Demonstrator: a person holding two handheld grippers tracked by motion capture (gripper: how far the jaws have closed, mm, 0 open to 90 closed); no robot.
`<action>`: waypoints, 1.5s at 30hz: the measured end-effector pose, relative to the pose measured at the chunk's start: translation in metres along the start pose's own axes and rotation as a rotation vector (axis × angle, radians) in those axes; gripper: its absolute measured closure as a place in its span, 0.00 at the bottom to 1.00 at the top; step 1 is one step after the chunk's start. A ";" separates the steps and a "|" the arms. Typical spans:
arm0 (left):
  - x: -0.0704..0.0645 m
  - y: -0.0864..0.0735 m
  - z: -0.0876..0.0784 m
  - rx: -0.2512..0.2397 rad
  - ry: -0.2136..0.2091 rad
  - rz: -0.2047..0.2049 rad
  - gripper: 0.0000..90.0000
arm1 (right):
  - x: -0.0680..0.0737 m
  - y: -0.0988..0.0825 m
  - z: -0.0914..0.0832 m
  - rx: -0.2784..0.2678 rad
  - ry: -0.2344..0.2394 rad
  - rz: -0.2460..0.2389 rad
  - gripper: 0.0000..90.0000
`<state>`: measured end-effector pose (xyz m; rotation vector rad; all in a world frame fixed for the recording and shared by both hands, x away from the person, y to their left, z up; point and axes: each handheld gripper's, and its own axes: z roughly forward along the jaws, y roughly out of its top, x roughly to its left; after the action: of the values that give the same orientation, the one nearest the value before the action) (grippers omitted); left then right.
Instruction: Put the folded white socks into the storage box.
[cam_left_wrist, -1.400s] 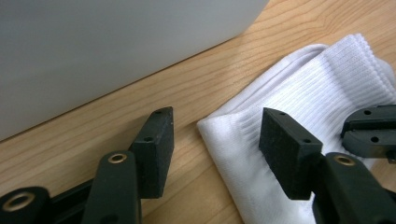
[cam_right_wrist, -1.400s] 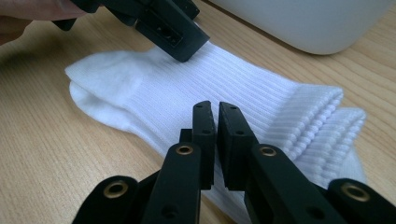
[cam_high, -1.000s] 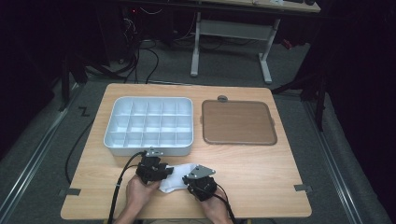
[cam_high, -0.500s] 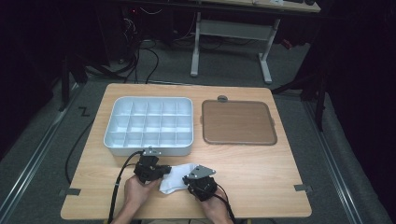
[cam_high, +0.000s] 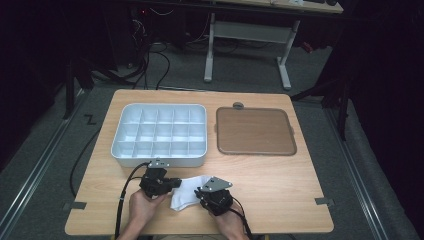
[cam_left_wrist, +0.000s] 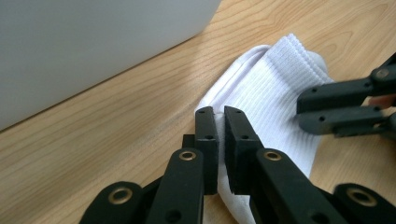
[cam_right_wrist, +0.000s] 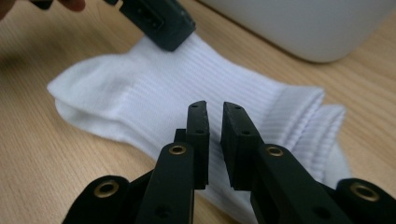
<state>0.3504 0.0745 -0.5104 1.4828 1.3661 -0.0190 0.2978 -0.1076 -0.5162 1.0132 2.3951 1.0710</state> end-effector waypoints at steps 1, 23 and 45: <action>0.000 0.000 0.000 0.000 0.000 0.000 0.95 | 0.000 0.000 0.000 0.000 0.000 0.000 0.91; -0.008 0.010 -0.029 -0.055 -0.054 -0.047 0.95 | 0.008 0.014 0.027 0.052 0.071 -0.030 0.96; -0.012 0.023 -0.024 -0.064 -0.075 -0.084 0.96 | 0.022 0.037 0.049 0.098 0.134 -0.097 0.98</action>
<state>0.3486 0.0868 -0.4774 1.3581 1.3556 -0.0835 0.3269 -0.0490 -0.5210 0.8704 2.5981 1.0260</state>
